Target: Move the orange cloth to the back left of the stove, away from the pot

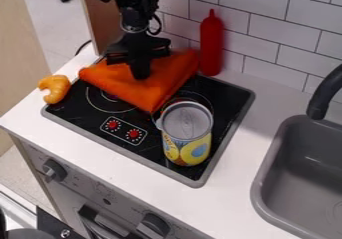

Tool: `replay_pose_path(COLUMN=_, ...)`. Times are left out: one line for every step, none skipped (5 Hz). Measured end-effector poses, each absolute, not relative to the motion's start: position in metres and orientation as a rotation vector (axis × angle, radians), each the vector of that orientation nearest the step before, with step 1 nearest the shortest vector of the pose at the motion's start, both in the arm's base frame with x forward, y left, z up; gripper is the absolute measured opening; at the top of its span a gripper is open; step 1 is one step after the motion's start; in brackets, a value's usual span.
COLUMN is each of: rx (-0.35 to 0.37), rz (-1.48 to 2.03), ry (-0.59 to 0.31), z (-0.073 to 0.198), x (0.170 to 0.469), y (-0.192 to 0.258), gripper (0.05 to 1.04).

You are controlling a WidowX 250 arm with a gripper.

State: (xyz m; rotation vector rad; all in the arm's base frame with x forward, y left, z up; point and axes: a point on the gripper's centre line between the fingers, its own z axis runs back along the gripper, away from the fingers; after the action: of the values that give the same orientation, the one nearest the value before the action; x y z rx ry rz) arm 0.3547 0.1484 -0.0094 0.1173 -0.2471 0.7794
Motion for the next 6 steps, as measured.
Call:
replay_pose_path(rx=0.138, rz=0.777, ry=-0.245, z=-0.01, x=0.36, y=0.158, gripper=0.052)
replay_pose_path(rx=0.144, rz=0.769, ry=-0.216, z=-0.009, x=0.367, y=0.167, gripper=0.052)
replay_pose_path(rx=0.128, rz=0.78, ry=-0.195, z=-0.008, x=0.367, y=0.166, gripper=0.052)
replay_pose_path(rx=0.106, rz=0.781, ry=-0.195, z=-0.006, x=0.359, y=0.165, gripper=0.052)
replay_pose_path(rx=0.061, rz=0.769, ry=-0.197, z=0.002, x=0.347, y=0.166, gripper=0.052)
replay_pose_path(rx=-0.018, rz=0.759, ry=-0.28, z=0.018, x=0.344, y=0.164, gripper=0.052)
